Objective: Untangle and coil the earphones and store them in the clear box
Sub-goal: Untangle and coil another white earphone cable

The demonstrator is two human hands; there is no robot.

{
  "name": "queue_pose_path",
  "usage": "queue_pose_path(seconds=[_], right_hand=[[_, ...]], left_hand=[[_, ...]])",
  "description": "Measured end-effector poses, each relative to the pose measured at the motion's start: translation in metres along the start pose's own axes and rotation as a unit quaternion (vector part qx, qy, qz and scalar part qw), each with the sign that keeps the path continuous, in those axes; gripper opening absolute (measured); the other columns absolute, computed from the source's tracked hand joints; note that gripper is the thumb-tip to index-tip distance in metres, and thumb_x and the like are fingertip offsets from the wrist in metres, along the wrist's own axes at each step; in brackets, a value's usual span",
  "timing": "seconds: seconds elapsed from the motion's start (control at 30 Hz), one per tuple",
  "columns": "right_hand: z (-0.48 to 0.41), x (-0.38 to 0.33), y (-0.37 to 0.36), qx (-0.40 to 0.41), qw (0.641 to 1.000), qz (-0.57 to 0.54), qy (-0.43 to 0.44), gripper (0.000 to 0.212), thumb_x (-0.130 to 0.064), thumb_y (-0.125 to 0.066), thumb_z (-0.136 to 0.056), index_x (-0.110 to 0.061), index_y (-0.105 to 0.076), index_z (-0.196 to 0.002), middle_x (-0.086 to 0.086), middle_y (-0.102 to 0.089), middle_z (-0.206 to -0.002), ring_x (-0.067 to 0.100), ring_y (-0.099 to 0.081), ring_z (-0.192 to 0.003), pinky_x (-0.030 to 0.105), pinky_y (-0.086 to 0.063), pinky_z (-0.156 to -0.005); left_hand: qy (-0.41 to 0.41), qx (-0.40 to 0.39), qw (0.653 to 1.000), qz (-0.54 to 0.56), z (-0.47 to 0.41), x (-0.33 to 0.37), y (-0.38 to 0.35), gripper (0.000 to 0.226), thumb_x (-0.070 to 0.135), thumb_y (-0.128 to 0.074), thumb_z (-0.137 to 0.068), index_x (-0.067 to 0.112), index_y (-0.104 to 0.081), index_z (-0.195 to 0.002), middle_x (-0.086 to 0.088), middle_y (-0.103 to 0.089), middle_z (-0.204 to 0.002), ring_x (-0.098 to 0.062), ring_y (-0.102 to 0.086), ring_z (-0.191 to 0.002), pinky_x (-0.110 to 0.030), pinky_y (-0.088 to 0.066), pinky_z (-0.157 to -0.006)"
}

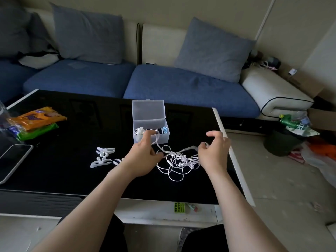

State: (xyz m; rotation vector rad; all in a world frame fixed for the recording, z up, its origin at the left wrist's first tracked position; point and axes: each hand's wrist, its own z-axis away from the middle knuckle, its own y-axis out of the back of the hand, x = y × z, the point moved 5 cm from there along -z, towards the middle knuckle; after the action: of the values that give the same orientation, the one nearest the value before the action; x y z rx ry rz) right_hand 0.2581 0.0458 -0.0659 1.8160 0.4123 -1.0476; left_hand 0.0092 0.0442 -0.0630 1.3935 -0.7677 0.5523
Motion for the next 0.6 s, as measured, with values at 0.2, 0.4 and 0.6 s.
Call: queue_pose_path(seconds=[0.2,0.4,0.6], right_hand=[[0.034,-0.024,-0.022,-0.203,0.972,-0.022,-0.118,0.047,-0.047,-0.068,-0.098,-0.003,-0.076,-0.086,0.014,-0.078,-0.075,0.032,-0.076,-0.068,0.036,-0.064,-0.068],[0.052,-0.033,-0.042,-0.353,0.88,-0.191,-0.255,0.021,-0.008,-0.07,-0.094,0.01,-0.073,-0.104,0.017,-0.077,-0.075,0.026,-0.078,-0.069,0.03,-0.061,-0.06],[0.042,-0.022,-0.042,-0.302,0.82,-0.343,-0.345,0.015,0.015,-0.052,-0.097,0.013,-0.064,-0.106,0.023,-0.075,-0.086,0.027,-0.075,-0.075,0.036,-0.065,-0.064]], left_hand=[[-0.03,0.01,0.979,0.2,0.006,0.026,0.009,0.031,0.025,-0.076,-0.097,0.024,-0.058,-0.123,0.007,-0.064,-0.067,-0.005,-0.059,-0.062,-0.025,-0.047,-0.068],[-0.051,-0.147,0.952,0.263,0.022,0.039,0.007,0.036,0.02,-0.084,-0.091,0.02,-0.063,-0.12,-0.003,-0.065,-0.068,-0.022,-0.059,-0.074,-0.041,-0.046,-0.078],[-0.013,-0.171,0.957,0.234,0.024,0.035,0.01,0.035,0.016,-0.083,-0.089,0.014,-0.065,-0.12,-0.013,-0.075,-0.073,-0.022,-0.073,-0.077,-0.038,-0.051,-0.085]])
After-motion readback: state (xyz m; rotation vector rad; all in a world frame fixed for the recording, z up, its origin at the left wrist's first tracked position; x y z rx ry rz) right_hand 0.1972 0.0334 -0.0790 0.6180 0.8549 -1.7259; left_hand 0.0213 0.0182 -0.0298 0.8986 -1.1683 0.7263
